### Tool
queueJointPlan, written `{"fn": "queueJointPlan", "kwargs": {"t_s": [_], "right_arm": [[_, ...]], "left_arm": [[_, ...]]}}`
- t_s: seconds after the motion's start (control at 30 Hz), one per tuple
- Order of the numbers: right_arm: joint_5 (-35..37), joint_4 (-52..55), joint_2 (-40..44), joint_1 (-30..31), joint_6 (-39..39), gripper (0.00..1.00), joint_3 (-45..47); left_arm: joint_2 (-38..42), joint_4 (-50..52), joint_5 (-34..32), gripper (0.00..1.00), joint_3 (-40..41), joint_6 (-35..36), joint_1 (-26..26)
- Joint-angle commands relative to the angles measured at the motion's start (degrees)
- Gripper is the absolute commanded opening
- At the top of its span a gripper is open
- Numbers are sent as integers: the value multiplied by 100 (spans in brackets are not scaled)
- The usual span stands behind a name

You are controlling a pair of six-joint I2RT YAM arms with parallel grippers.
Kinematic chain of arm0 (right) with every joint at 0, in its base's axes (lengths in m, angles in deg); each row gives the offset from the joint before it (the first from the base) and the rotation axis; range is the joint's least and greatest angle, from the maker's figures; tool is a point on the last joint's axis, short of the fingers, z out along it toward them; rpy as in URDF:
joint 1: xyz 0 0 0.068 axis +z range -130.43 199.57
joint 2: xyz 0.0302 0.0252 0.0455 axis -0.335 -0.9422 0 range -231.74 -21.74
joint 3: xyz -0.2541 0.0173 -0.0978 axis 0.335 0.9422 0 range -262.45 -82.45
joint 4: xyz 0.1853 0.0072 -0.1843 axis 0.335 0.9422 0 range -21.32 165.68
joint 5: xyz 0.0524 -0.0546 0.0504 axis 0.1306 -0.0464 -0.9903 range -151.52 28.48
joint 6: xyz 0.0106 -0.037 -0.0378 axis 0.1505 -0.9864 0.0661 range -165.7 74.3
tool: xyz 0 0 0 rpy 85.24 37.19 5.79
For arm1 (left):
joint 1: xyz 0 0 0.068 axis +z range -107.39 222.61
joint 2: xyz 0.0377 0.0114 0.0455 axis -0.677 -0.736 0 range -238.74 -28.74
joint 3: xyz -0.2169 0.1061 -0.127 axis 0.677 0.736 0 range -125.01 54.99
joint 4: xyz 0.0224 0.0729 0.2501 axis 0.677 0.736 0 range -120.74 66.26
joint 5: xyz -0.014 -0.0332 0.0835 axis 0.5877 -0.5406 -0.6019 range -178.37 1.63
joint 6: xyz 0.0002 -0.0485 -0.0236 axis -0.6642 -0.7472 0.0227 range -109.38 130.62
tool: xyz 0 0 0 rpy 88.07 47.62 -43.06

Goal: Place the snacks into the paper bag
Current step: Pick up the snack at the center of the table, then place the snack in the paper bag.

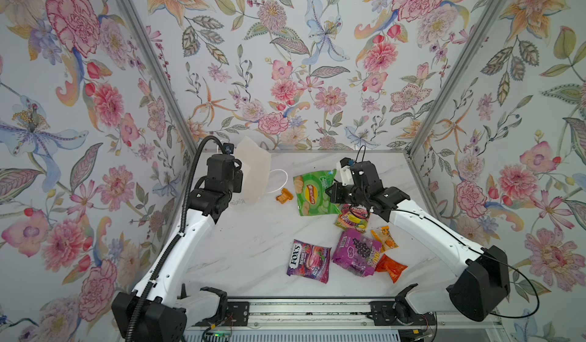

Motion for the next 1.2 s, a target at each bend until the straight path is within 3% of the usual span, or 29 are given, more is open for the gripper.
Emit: {"fn": "queueJointPlan", "kwargs": {"t_s": [0.0,0.5,0.8,1.17], "right_arm": [[-74,-189,227,-32,159,0,-332],[-89,-433,323,-8,348,0,-2058],[-156,-429,-110,389,334,0,-3086],[418,-460,-588,1145,895,0,-2862]], "left_arm": [[-58,211,-224,0,-267,-9,64],[-694,734,-129,0,-893,-76,-161],[-1098,1018,-230,0,-1351,-85,-439],[-1218,1127,-614,0,-1590,-189,-587]]}}
